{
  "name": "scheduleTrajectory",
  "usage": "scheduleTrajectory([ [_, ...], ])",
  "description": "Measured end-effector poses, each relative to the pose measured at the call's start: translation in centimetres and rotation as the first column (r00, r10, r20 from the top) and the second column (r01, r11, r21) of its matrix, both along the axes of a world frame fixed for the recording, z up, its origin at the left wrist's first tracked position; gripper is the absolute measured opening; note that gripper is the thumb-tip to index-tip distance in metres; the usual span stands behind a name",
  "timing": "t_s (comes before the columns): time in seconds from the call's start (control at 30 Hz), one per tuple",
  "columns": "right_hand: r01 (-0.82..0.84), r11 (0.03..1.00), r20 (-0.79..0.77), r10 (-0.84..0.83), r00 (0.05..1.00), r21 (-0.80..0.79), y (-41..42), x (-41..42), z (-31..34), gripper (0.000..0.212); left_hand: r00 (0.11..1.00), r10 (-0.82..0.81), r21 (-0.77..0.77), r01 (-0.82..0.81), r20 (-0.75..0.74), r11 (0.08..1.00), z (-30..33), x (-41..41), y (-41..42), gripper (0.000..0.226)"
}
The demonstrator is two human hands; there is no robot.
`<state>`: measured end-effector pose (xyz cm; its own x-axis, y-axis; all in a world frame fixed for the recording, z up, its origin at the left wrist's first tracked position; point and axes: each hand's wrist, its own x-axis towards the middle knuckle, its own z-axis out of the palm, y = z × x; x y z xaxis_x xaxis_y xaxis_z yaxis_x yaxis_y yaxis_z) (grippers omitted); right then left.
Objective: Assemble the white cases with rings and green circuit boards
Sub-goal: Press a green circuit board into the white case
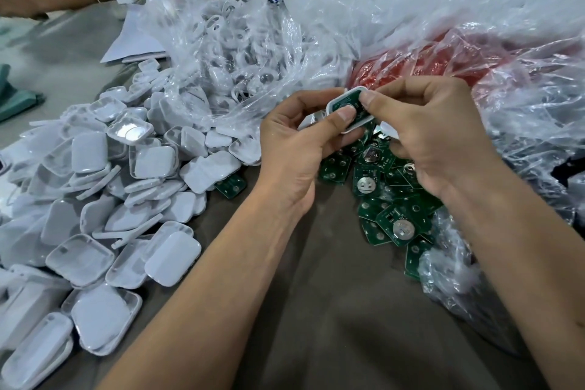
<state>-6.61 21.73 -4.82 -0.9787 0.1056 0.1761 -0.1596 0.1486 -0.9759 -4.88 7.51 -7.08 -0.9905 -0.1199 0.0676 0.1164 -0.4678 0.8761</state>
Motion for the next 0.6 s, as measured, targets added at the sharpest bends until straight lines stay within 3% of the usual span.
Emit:
scheduleTrajectory([
  [0.43, 0.014, 0.996, -0.142, -0.002, 0.99, 0.084, 0.21, 0.04, -0.21, 0.017, 1.0, -0.025, 0.02, 0.025, -0.002, 0.999, -0.03, 0.02, -0.08, 0.016],
  [0.6, 0.027, 0.996, -0.141, -0.015, 0.99, 0.082, 0.26, 0.16, -0.09, 0.02, 1.0, -0.025, 0.029, 0.025, -0.016, 0.999, 0.09, 0.0, 0.1, 0.031],
])
